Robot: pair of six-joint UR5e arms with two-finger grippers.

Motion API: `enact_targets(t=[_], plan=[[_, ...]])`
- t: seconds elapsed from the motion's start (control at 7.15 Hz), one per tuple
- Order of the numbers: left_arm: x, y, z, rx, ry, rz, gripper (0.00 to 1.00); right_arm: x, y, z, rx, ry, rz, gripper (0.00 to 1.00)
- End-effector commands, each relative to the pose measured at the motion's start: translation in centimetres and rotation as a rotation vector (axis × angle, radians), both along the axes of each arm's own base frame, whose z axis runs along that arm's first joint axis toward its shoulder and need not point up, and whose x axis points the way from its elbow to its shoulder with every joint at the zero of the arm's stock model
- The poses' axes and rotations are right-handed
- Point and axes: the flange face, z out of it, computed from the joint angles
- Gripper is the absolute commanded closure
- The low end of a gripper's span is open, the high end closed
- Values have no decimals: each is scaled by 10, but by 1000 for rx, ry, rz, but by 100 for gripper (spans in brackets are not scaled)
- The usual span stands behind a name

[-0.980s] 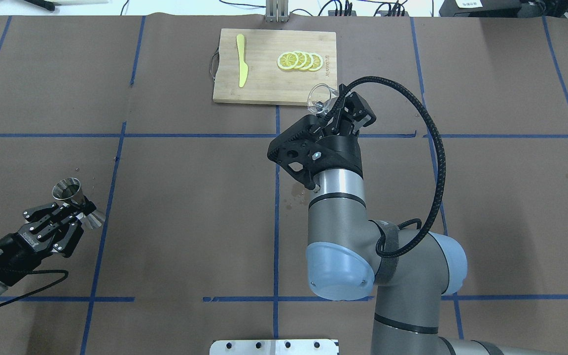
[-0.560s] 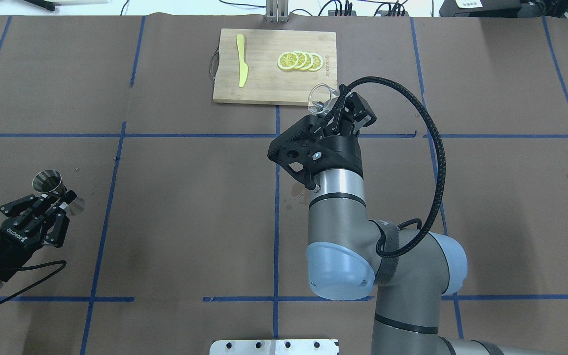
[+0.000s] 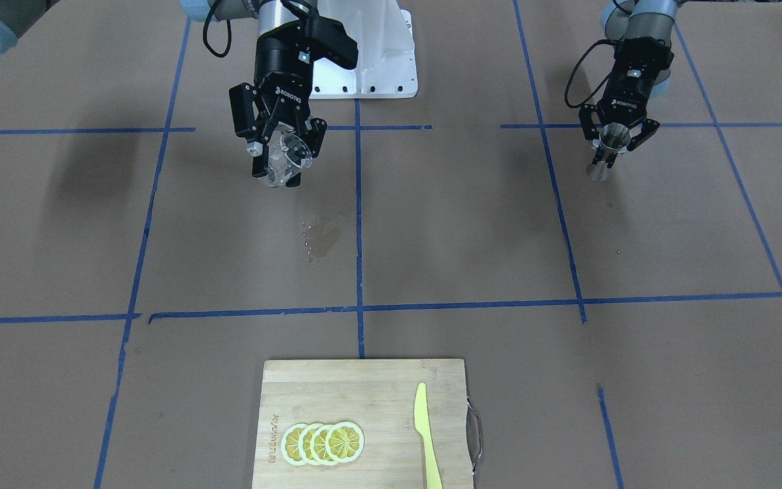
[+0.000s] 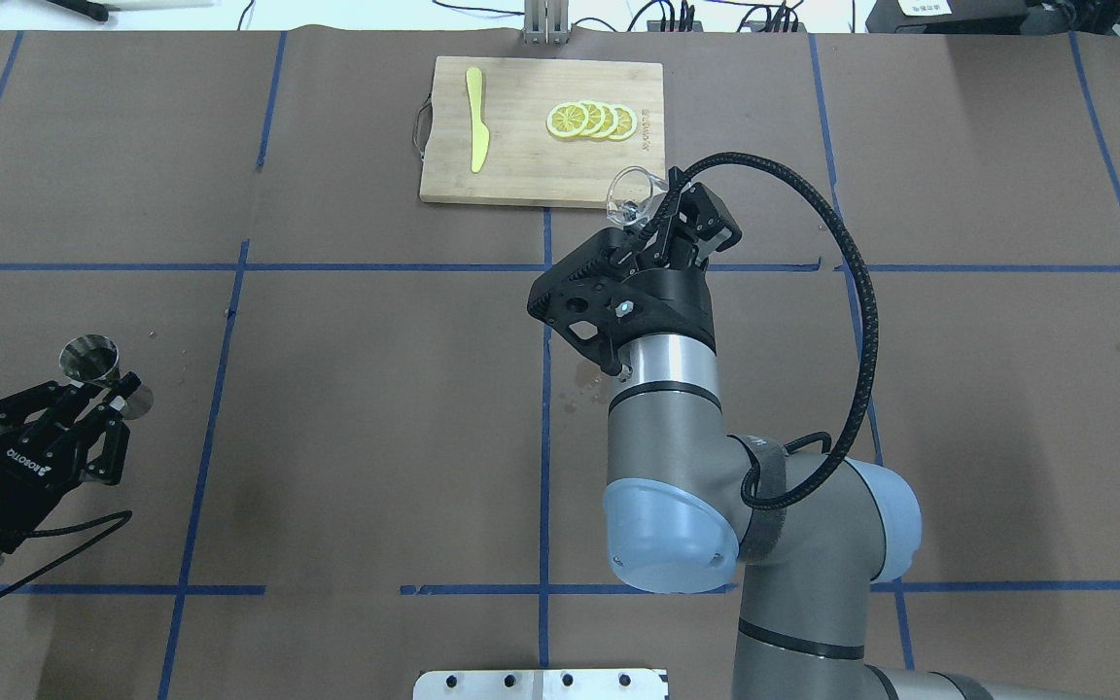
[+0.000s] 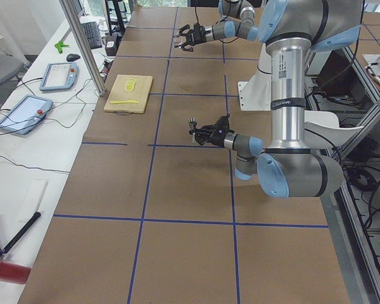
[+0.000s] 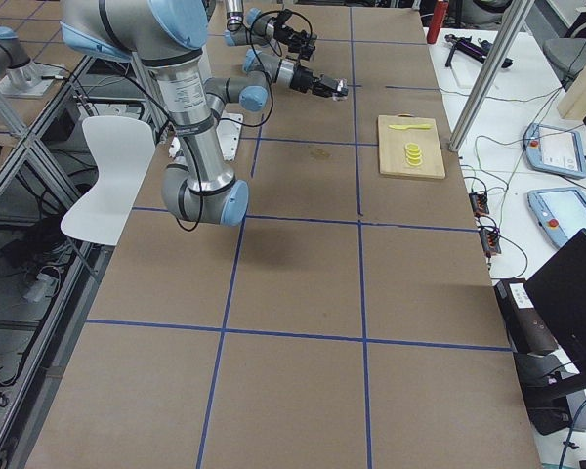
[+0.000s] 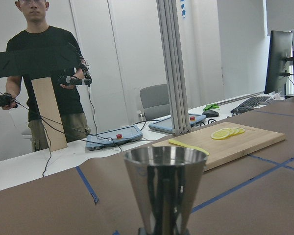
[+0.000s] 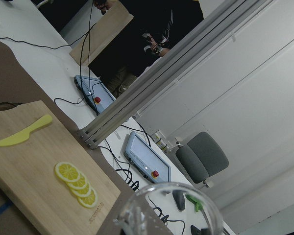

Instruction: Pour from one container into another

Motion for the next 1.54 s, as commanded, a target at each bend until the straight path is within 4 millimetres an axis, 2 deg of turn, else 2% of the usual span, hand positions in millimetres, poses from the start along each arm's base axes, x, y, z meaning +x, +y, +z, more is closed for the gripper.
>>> enact_targets(t=[0.0,0.14,0.56,1.4], plan=[[7,5,1,19,-2,85,100,0,-1,0,0,0,1,100],[11,7,2,-11,58,144,100,0,-1,1,0,1,1,100],[15,8,18,-34,51,168,100,0,-1,1,0,1,1,100],[18,9,23,-63,87,201,100,4,0,0,1,-4,1,100]])
